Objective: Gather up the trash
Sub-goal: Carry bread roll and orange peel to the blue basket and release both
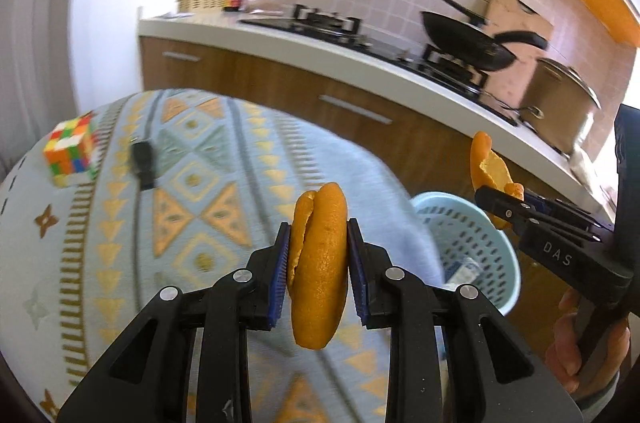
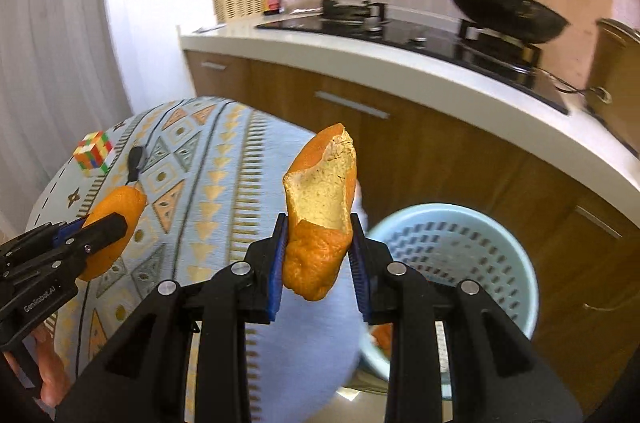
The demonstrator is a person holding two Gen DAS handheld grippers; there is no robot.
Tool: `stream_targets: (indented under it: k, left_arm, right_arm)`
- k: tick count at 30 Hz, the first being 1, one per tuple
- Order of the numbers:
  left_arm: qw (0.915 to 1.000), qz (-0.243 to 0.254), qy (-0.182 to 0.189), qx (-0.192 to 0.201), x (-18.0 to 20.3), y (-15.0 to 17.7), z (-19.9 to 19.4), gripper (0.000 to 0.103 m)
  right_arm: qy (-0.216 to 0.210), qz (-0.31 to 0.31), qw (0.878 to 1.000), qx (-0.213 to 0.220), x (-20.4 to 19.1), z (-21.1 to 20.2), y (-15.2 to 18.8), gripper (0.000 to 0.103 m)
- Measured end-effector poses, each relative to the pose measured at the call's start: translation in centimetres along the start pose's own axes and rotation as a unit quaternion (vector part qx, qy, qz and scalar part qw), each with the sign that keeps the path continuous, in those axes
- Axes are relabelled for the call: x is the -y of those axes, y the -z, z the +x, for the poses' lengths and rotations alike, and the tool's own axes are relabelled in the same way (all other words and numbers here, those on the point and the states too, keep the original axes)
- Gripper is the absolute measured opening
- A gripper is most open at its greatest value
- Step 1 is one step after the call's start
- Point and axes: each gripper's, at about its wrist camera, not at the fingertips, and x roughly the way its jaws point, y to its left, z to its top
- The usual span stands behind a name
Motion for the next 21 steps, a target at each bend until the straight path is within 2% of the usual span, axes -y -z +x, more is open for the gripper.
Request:
stream_targets:
  k: [9, 14, 21]
  left_arm:
    - [0.9974, 0.057, 0.038, -0.022, 7.8, -1.0, 3.0, 0.026]
    - [0.9938, 0.076, 0.060, -0.054, 11.3, -0.8, 6.2, 0.026]
    - [0.9882, 0.086, 0.083, -0.096, 14.2, 0.0, 9.9, 0.027]
  right_arm:
    - [0.046, 0.045, 0.998, -0.009, 7.8, -2.4, 1.2, 0.026]
    - [0.072, 0.068, 0.995, -0.034, 11.1, -1.6, 2.5, 0.026]
    - [0.093, 0.103, 0.987, -0.080, 14.9, 1.1, 4.9, 0.029]
